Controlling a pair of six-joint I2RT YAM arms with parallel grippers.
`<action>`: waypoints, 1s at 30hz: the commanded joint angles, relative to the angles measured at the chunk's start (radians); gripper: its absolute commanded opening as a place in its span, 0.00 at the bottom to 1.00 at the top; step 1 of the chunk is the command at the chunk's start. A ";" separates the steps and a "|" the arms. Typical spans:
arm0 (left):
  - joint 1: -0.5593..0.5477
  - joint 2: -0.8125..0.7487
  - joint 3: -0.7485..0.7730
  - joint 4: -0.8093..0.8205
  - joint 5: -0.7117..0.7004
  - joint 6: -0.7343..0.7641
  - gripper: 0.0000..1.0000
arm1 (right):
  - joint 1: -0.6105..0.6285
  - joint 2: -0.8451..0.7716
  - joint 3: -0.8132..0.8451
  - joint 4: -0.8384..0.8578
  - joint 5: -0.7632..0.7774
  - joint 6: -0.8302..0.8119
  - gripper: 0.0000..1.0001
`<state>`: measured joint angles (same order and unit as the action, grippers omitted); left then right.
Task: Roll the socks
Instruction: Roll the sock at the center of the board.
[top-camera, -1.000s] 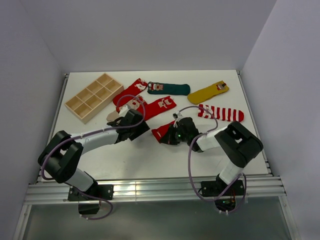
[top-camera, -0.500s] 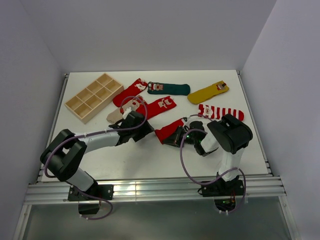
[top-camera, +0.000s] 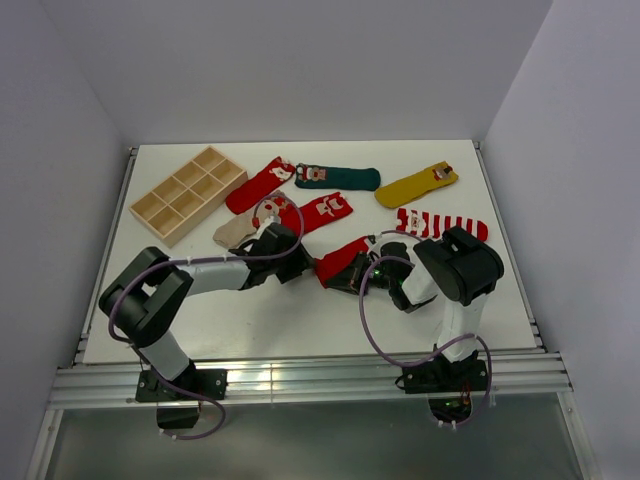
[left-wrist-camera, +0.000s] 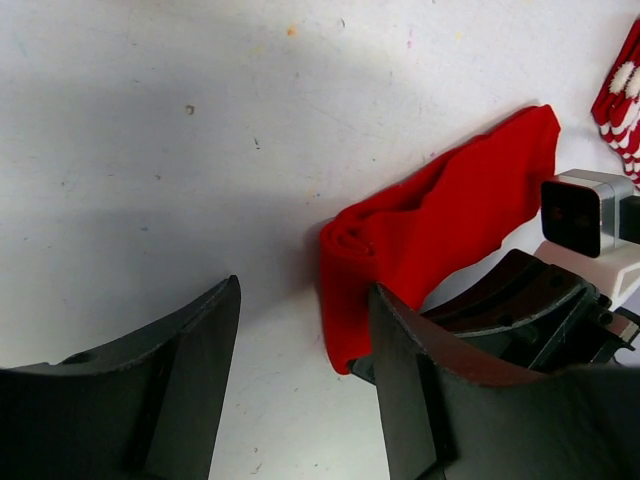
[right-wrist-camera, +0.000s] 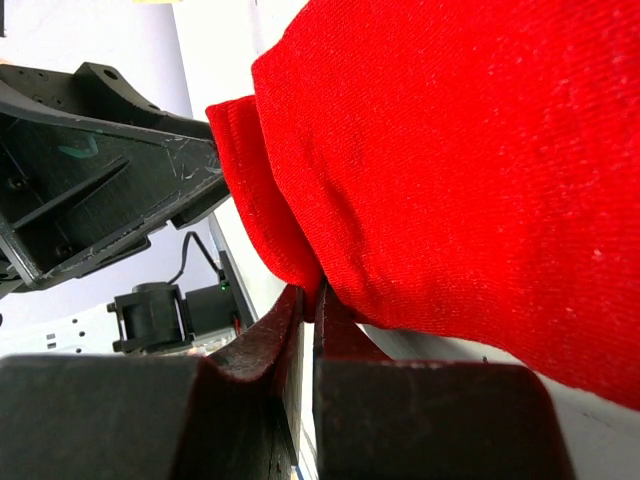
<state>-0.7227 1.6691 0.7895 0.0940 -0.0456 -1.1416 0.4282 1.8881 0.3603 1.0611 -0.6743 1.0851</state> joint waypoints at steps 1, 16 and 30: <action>-0.009 0.027 0.010 0.042 0.024 0.016 0.60 | -0.008 0.020 -0.004 -0.049 0.027 -0.016 0.03; -0.015 0.121 0.056 0.021 0.029 0.026 0.42 | -0.009 0.017 0.008 -0.082 0.032 -0.021 0.03; -0.023 0.205 0.086 -0.025 0.035 0.008 0.39 | -0.009 -0.037 0.034 -0.210 0.054 -0.083 0.05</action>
<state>-0.7349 1.8133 0.8867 0.1802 0.0040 -1.1477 0.4255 1.8648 0.3874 0.9768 -0.6712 1.0603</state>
